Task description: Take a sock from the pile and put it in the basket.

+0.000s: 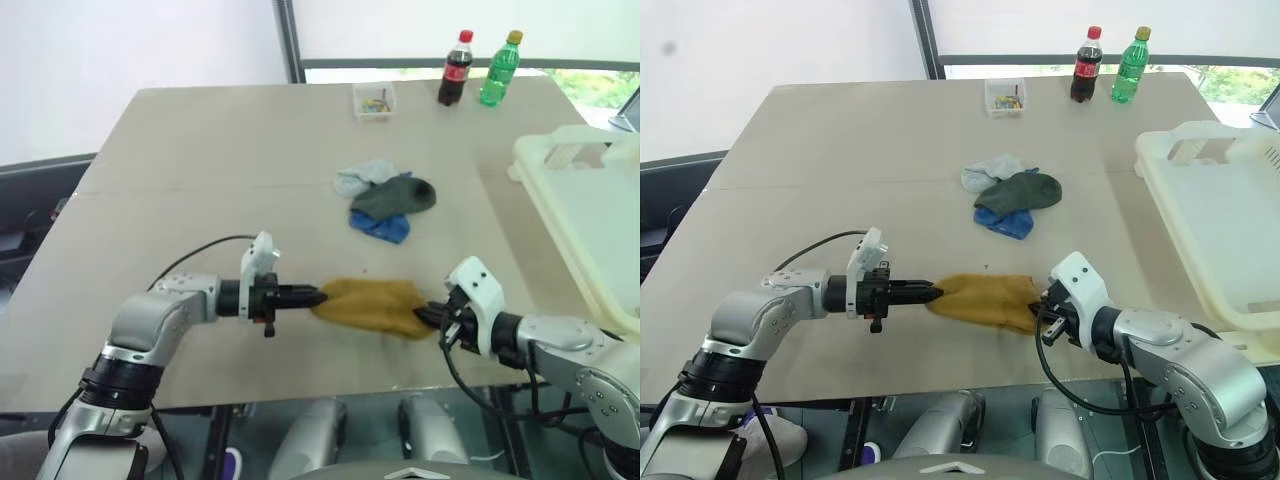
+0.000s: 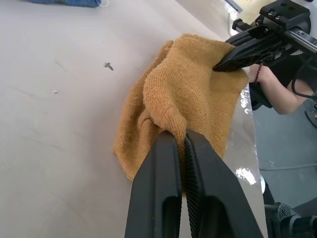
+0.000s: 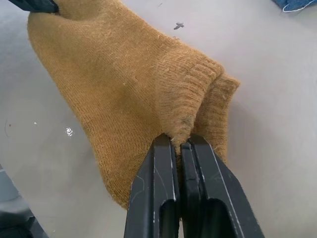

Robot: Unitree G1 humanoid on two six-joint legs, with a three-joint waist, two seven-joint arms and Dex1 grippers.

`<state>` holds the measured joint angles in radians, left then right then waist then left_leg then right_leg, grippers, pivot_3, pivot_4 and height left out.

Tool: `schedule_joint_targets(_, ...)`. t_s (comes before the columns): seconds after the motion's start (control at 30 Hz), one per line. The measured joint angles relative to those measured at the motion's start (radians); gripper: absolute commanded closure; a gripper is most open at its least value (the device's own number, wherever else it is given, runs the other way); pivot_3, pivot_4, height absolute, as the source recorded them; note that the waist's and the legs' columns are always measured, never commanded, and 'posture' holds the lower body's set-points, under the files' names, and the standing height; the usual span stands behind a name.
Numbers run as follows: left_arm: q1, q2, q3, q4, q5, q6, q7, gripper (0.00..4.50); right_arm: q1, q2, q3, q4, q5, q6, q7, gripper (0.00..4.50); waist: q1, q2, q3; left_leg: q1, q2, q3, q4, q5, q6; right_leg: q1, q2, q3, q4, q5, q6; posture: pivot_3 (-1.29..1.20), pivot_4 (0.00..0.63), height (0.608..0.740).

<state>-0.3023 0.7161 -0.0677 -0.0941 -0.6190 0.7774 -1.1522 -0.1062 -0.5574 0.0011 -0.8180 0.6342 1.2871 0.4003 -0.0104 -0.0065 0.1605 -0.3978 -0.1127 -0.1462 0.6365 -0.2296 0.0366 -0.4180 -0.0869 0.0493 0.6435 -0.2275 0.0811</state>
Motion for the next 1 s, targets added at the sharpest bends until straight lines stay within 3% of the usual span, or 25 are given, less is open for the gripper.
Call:
schedule_joint_targets(0.17, -0.043, -0.041, -0.041, 0.054, 0.059, -0.022, 0.027, 4.27, 0.001, -0.001, 0.017, 0.009, -0.007, -0.006, -0.019, 4.50, 0.002, 0.000, 0.000, 0.000, 0.000, 0.000, 0.000, 0.000, 0.000, 0.000, 0.000, 0.000, 0.000, 0.000, 0.000, 0.00, 0.150, 0.740)
schedule_joint_targets(0.27, -0.048, -0.052, -0.060, 0.073, 0.079, -0.023, 0.028, 3.54, 0.004, -0.002, 0.029, 0.013, -0.015, -0.007, -0.023, 4.50, -0.001, 0.000, 0.000, 0.000, 0.000, 0.000, 0.000, 0.000, 0.000, 0.000, 0.000, 0.000, 0.000, 0.000, 0.000, 0.00, 0.150, 0.740)
schedule_joint_targets(0.47, -0.047, -0.059, -0.059, 0.074, 0.087, -0.034, 0.039, 0.76, 0.007, -0.042, 0.063, 0.014, -0.051, -0.056, -0.018, 4.50, 0.000, 0.000, 0.000, 0.000, 0.000, 0.000, 0.000, 0.000, 0.000, 0.000, 0.000, 0.000, 0.000, 0.000, 0.000, 0.00, 0.150, 0.740)
schedule_joint_targets(0.5, -0.047, -0.059, -0.059, 0.072, 0.087, -0.039, 0.039, 0.55, 0.009, -0.048, 0.067, 0.014, -0.055, -0.063, -0.016, 4.50, 0.000, 0.000, 0.000, 0.000, 0.000, 0.000, 0.000, 0.000, 0.000, 0.000, 0.000, 0.000, 0.000, 0.000, 0.000, 0.00, 0.150, 0.740)
schedule_joint_targets(0.53, -0.045, -0.059, -0.057, 0.067, 0.086, -0.048, 0.041, 0.05, 0.013, -0.061, 0.076, 0.017, -0.070, -0.089, -0.012, 4.50, 0.001, 0.000, 0.000, 0.000, 0.000, 0.000, 0.000, 0.000, 0.000, 0.000, 0.000, 0.000, 0.000, 0.000, 0.000, 0.00, 0.150, 0.740)
schedule_joint_targets(0.6, -0.040, -0.059, -0.053, 0.065, 0.087, -0.062, 0.046, 0.00, 0.018, -0.075, 0.077, 0.027, -0.082, -0.125, -0.002, 3.83, 0.001, 0.000, 0.000, 0.000, 0.000, 0.000, 0.000, 0.000, 0.000, 0.000, 0.000, 0.000, 0.000, 0.000, 0.000, 0.00, 0.150, 0.740)
schedule_joint_targets(0.63, -0.036, -0.059, -0.050, 0.065, 0.087, -0.067, 0.050, 0.00, 0.023, -0.075, 0.076, 0.035, -0.086, -0.140, 0.003, 3.80, 0.000, 0.000, 0.000, 0.000, 0.000, 0.000, 0.000, 0.000, 0.000, 0.000, 0.000, 0.000, 0.000, 0.000, 0.000, 0.00, 0.150, 0.740)
schedule_joint_targets(0.7, -0.032, -0.059, -0.047, 0.065, 0.087, -0.073, 0.056, 0.00, 0.037, -0.091, 0.077, 0.041, -0.098, -0.168, 0.016, 2.80, 0.000, 0.000, 0.000, 0.000, 0.000, 0.000, 0.000, 0.000, 0.000, 0.000, 0.000, 0.000, 0.000, 0.000, 0.000, 0.00, 0.150, 0.740)
schedule_joint_targets(0.77, -0.029, -0.060, -0.046, 0.065, 0.087, -0.077, 0.057, 0.00, 0.040, -0.099, 0.077, 0.043, -0.106, -0.181, 0.021, 2.36, -0.001, 0.000, 0.000, 0.001, 0.000, 0.000, 0.000, 0.000, 0.000, 0.000, 0.000, 0.000, 0.000, 0.000, 0.000, 0.00, 0.150, 0.740)
schedule_joint_targets(1.0, -0.005, -0.073, -0.032, 0.063, 0.087, -0.109, 0.068, 0.00, 0.065, -0.105, 0.024, 0.042, -0.079, -0.228, 0.070, 2.36, 0.000, 0.000, 0.000, 0.001, 0.000, 0.000, 0.000, 0.000, 0.000, 0.001, 0.000, 0.000, 0.000, 0.000, 0.000, 0.00, 0.150, 0.740)
